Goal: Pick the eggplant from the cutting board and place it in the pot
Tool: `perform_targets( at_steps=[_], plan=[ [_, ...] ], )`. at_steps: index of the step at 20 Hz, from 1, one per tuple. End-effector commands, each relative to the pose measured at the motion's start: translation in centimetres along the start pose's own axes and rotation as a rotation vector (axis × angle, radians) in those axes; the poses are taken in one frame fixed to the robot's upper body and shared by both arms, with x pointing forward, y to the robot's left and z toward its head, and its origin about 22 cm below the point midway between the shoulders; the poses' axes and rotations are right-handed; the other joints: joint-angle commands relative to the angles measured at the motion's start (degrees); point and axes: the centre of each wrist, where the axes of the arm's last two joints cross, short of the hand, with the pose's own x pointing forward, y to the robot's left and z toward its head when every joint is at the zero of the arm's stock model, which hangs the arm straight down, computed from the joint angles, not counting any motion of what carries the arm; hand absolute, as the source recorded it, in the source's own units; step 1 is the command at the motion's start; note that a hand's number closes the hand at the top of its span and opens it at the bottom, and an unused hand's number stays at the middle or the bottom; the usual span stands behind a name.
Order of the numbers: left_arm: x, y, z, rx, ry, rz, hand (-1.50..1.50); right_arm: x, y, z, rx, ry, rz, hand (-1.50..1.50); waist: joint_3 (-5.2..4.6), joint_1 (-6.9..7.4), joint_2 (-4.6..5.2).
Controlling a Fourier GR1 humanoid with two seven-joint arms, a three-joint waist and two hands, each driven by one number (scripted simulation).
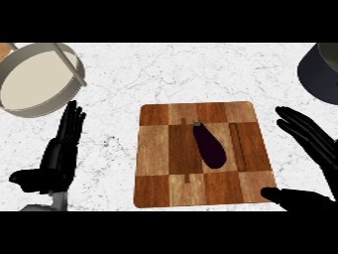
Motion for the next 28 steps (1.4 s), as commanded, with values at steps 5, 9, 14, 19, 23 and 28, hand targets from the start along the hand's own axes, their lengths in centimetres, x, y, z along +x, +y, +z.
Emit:
perform_targets(
  at_steps=[5, 9, 14, 19, 23, 28],
  plan=[
    [-0.4, 0.1, -0.3, -0.021, -0.007, 0.004, 0.00, 2.9, 1.8, -0.9, 0.358, 0.262, 0.282, -1.50, -0.03, 1.05, 0.22],
    [-0.1, -1.7, -0.7, -0.010, -0.015, 0.003, 0.00, 6.2, 3.9, -2.8, 0.412, 0.311, 0.282, -1.50, 0.10, 0.91, 0.21],
    [-1.0, 0.7, -1.5, -0.002, -0.008, 0.020, 0.00, 3.9, 6.6, -5.3, 0.459, 0.350, 0.239, -1.50, 0.18, 0.75, 0.28],
    [0.1, -0.7, -1.7, -0.011, -0.007, 0.006, 0.00, 3.5, 8.7, -6.3, 0.518, 0.454, 0.357, -1.50, 0.18, 0.75, 0.29],
    [0.6, -1.3, -0.5, 0.004, -0.024, 0.006, 0.00, 1.5, 9.0, -6.2, 0.551, 0.473, 0.316, -1.50, 0.20, 0.75, 0.23],
    [0.4, -1.4, -0.8, -0.010, 0.009, 0.012, 0.00, 4.2, 11.0, -6.1, 0.531, 0.454, 0.307, -1.50, 0.19, 0.60, 0.18]
  ],
)
